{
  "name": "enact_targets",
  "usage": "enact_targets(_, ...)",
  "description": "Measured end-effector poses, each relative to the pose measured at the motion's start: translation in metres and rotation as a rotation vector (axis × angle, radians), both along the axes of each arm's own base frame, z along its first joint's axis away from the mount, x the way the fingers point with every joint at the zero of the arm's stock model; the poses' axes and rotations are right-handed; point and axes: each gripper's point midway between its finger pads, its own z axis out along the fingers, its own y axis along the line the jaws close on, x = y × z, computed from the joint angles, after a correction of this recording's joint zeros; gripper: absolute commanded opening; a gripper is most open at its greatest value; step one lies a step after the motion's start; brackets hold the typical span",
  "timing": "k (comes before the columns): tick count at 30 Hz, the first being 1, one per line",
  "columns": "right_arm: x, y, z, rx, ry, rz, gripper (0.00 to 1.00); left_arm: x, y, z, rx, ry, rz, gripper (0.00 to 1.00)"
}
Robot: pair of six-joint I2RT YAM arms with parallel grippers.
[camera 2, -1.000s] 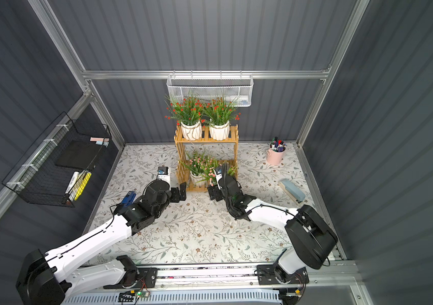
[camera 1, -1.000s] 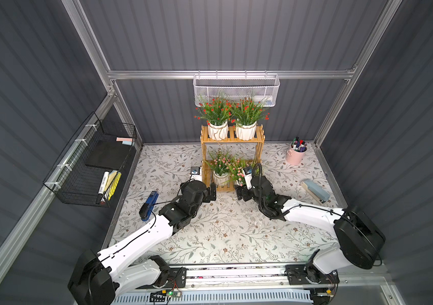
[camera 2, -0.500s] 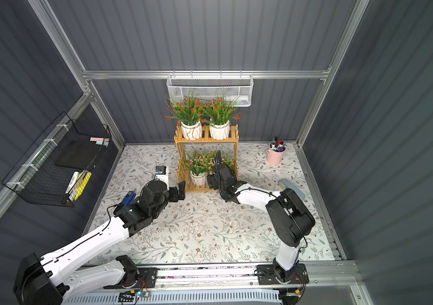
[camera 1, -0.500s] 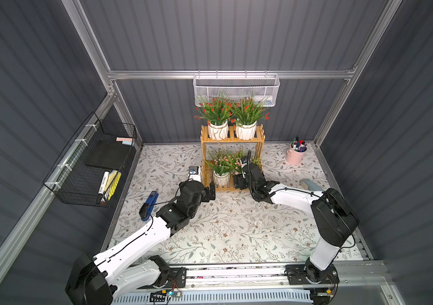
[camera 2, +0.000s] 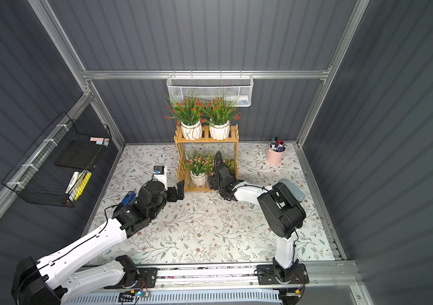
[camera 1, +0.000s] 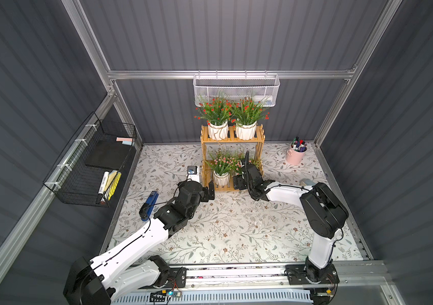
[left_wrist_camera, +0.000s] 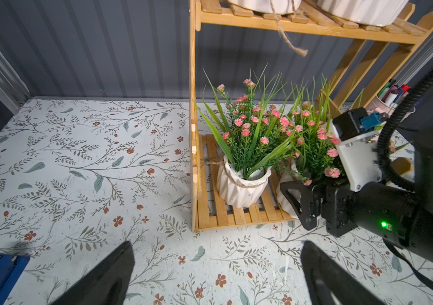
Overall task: Place the baby's breath potted plants on the rack by color
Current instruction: Place the baby's breath potted plant on the rack.
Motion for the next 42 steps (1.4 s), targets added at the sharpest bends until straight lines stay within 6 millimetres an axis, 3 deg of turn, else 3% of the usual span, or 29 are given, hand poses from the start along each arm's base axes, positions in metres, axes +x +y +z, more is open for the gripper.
enact_targets(6, 0.014, 0.003, 0.002, 0.007, -0.013, -0.016, 0.84, 0.0, 0.0, 0.0, 0.0, -0.001, 0.0, 0.99)
enact_targets(10, 0.019, 0.002, -0.001, 0.004, -0.009, -0.022, 0.93, 0.0, 0.0, 0.001, -0.002, -0.002, 0.0, 0.99)
enact_targets(11, 0.019, 0.002, -0.001, 0.004, -0.009, -0.023, 0.99, 0.0, 0.0, 0.001, -0.003, -0.003, 0.0, 1.0)
enact_targets(15, 0.018, 0.003, 0.003, 0.014, -0.017, -0.021, 0.99, -0.001, 0.001, 0.003, -0.006, -0.006, 0.0, 0.99)
enact_targets(25, 0.002, 0.005, 0.047, 0.082, -0.089, 0.009, 0.99, 0.006, -0.008, 0.005, 0.004, 0.017, -0.014, 0.99)
enact_targets(32, -0.009, -0.003, 0.086, 0.083, -0.167, -0.012, 0.99, 0.012, -0.017, -0.007, 0.021, 0.052, -0.032, 0.99)
enact_targets(42, -0.036, -0.011, 0.109, 0.062, -0.188, -0.008, 0.99, 0.014, -0.023, -0.003, 0.015, 0.06, -0.051, 0.99)
